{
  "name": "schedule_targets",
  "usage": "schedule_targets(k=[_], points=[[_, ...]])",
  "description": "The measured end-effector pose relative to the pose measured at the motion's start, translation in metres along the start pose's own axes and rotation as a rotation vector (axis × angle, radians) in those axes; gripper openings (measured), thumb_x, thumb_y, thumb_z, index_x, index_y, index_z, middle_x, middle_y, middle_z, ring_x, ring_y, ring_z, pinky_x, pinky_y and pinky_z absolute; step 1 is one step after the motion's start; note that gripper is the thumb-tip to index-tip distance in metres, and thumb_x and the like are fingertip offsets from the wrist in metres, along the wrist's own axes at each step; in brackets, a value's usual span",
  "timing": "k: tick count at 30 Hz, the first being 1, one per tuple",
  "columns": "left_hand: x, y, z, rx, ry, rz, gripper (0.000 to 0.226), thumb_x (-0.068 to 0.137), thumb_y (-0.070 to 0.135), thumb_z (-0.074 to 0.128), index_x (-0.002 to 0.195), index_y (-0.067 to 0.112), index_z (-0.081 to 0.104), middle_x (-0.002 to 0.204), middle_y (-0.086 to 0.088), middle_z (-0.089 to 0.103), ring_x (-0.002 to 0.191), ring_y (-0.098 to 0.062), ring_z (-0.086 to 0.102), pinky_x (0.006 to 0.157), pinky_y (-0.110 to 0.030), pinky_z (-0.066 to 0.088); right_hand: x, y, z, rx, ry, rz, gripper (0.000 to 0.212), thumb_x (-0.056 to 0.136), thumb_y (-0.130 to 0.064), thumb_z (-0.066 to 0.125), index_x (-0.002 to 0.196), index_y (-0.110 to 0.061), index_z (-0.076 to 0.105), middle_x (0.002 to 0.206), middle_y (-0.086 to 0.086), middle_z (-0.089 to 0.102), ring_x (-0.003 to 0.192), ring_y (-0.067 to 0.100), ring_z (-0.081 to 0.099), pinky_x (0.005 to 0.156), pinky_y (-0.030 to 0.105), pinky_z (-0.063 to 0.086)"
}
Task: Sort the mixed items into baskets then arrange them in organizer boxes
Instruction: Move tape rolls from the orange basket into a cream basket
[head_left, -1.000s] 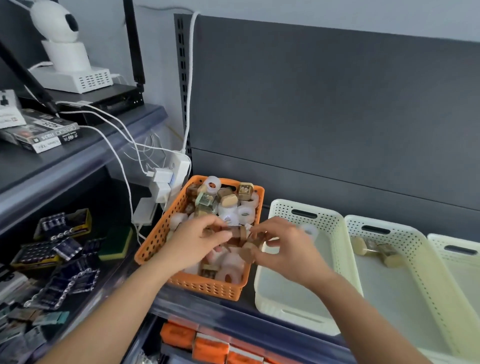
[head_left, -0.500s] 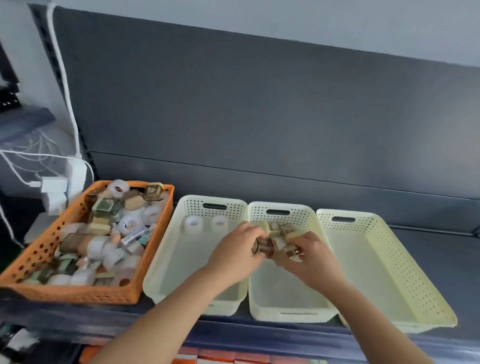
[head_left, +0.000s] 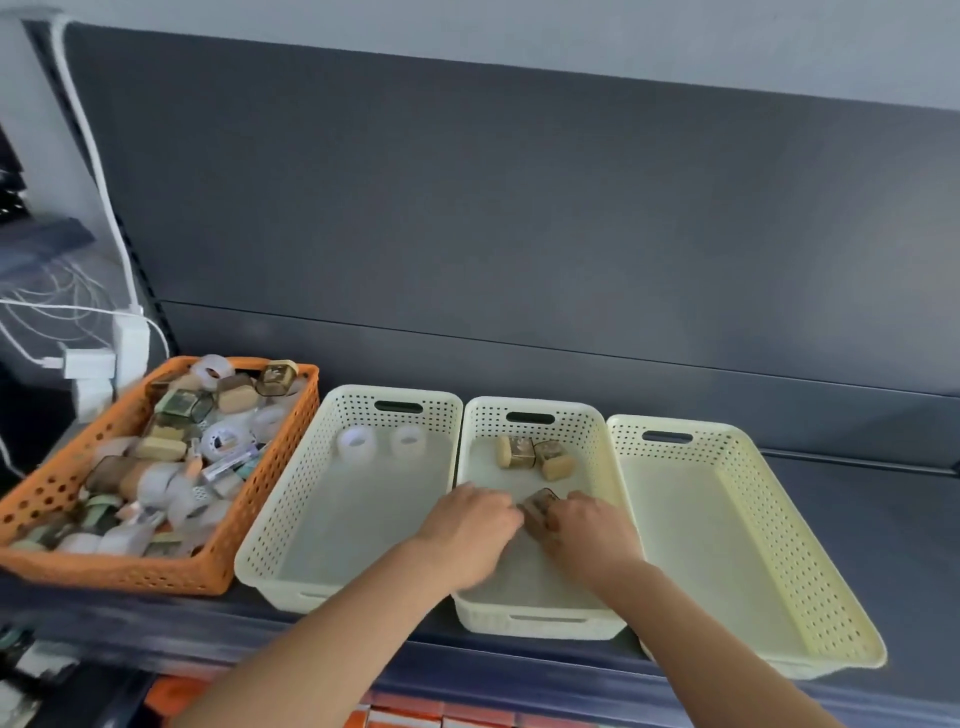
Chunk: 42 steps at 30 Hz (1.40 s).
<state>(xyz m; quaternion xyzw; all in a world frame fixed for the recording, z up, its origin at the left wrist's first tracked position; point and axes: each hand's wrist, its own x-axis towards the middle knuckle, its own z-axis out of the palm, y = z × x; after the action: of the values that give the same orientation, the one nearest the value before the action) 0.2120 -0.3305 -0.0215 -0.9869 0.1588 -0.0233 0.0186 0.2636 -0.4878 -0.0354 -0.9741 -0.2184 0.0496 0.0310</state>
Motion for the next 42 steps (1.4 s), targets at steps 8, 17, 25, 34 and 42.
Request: schedule_targets(k=[8,17,25,34,42], points=[[-0.008,-0.011,-0.001,0.023,0.003,-0.011,0.039,0.084,-0.001,0.047,0.121,0.008,0.056,0.119,-0.004,0.056,0.118,-0.021,0.048,0.118,-0.036,0.008,0.008,-0.006,0.0,0.033,-0.036,-0.07,0.031,0.089,-0.037,0.055,0.117,-0.023,0.057,0.112,0.002,0.06,0.105,0.022,0.058,0.084,0.031,0.048],[-0.055,-0.075,-0.032,-0.057,0.233,-0.225,0.025,0.096,0.024,0.048,0.117,0.017,0.059,0.118,0.004,0.058,0.112,-0.015,0.049,0.094,-0.03,0.042,0.024,-0.054,-0.023,0.141,0.18,-0.148,0.031,0.09,-0.032,0.058,0.12,-0.024,0.061,0.116,-0.001,0.062,0.106,0.019,0.059,0.081,0.029,0.051],[-0.14,-0.162,-0.052,0.077,0.224,-0.497,0.028,0.091,0.017,0.048,0.115,0.024,0.061,0.111,0.005,0.058,0.107,-0.017,0.052,0.083,-0.031,0.049,0.041,-0.159,-0.045,0.207,0.289,-0.38,0.032,0.09,-0.033,0.054,0.121,-0.028,0.061,0.119,-0.007,0.06,0.115,0.015,0.052,0.089,0.028,0.046],[-0.216,-0.246,-0.033,0.053,0.073,-0.574,0.041,0.087,0.011,0.052,0.125,0.025,0.059,0.13,0.004,0.054,0.125,-0.016,0.044,0.099,-0.033,0.044,0.055,-0.288,-0.03,0.196,0.15,-0.626,0.03,0.087,-0.034,0.057,0.113,-0.024,0.066,0.105,-0.001,0.062,0.107,0.019,0.053,0.082,0.031,0.048],[-0.22,-0.276,-0.009,0.045,0.019,-0.411,0.052,0.086,0.008,0.055,0.133,0.029,0.049,0.13,-0.004,0.041,0.127,-0.026,0.034,0.103,-0.04,0.039,0.071,-0.339,-0.002,-0.005,-0.061,-0.633,0.04,0.088,-0.027,0.058,0.128,-0.029,0.055,0.119,0.004,0.054,0.112,0.025,0.05,0.084,0.035,0.046]])
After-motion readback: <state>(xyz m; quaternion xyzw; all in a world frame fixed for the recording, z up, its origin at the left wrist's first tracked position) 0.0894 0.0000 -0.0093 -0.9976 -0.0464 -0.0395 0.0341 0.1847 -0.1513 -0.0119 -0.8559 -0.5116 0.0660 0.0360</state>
